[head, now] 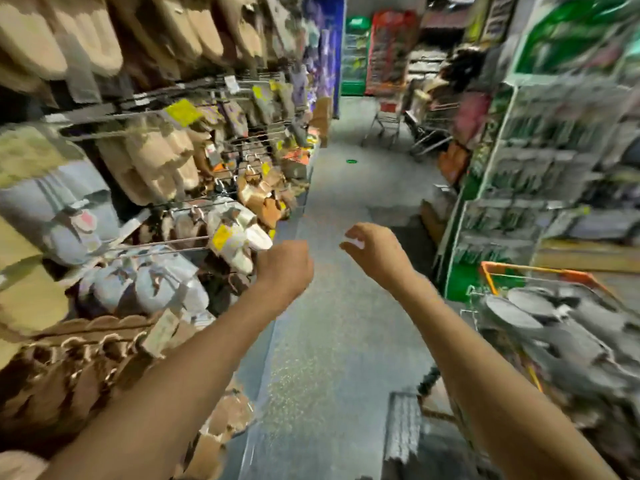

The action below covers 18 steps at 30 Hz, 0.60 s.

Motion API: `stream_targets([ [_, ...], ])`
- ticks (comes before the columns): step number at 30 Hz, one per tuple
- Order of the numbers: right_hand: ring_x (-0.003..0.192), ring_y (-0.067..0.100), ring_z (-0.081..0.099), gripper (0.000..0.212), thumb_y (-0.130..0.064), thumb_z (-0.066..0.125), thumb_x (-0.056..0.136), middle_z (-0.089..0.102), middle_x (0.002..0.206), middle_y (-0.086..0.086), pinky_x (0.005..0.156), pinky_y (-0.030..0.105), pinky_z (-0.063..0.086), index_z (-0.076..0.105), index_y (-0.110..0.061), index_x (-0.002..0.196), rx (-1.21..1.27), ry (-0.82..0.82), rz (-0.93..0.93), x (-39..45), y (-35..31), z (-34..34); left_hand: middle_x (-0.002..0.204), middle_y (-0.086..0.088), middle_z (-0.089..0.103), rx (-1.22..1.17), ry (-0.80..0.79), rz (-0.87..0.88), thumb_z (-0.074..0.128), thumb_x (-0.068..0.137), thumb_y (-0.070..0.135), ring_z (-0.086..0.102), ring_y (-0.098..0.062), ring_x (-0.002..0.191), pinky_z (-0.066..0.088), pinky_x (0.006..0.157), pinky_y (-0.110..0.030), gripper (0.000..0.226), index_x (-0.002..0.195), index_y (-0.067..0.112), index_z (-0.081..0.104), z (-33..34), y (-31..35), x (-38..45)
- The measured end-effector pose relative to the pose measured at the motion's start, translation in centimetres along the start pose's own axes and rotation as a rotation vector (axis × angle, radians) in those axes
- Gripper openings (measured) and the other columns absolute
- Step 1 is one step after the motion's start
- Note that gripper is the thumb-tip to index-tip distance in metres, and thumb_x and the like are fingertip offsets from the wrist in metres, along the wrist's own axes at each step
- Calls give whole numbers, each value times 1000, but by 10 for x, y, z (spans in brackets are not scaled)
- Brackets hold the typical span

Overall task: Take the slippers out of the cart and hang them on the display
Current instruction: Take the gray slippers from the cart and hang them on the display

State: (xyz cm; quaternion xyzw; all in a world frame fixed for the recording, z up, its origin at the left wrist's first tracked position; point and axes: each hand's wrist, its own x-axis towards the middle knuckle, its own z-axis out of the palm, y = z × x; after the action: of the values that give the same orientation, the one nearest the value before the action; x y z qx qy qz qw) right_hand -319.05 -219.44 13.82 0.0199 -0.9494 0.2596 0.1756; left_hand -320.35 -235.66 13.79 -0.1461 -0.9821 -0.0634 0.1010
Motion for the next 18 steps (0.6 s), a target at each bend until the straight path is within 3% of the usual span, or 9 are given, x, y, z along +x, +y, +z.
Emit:
stream_targets([
  [7,92,36,62,27,-22,65,86,69,96,21,80,43,49,67,4,94,-149,185,390,-67,147,-96,111,-13,64,-123,-108,421,44,95,26,58,-34,104,46,79,-36,25,108,11,59,50,166,40],
  [10,98,31,64,24,-19,65,85,70,103,16,85,40,49,67,-1,100,-132,298,522,-93,179,-118,114,-13,62,-130,-167,566,45,94,25,57,-35,108,46,82,-38,26,111,12,59,68,217,46],
  [18,96,31,65,21,-22,66,84,71,98,15,82,42,51,68,-4,95,-206,460,834,-121,240,-137,109,-12,64,-166,-238,871,45,91,23,59,-35,103,47,79,-38,23,104,12,61,107,306,94],
])
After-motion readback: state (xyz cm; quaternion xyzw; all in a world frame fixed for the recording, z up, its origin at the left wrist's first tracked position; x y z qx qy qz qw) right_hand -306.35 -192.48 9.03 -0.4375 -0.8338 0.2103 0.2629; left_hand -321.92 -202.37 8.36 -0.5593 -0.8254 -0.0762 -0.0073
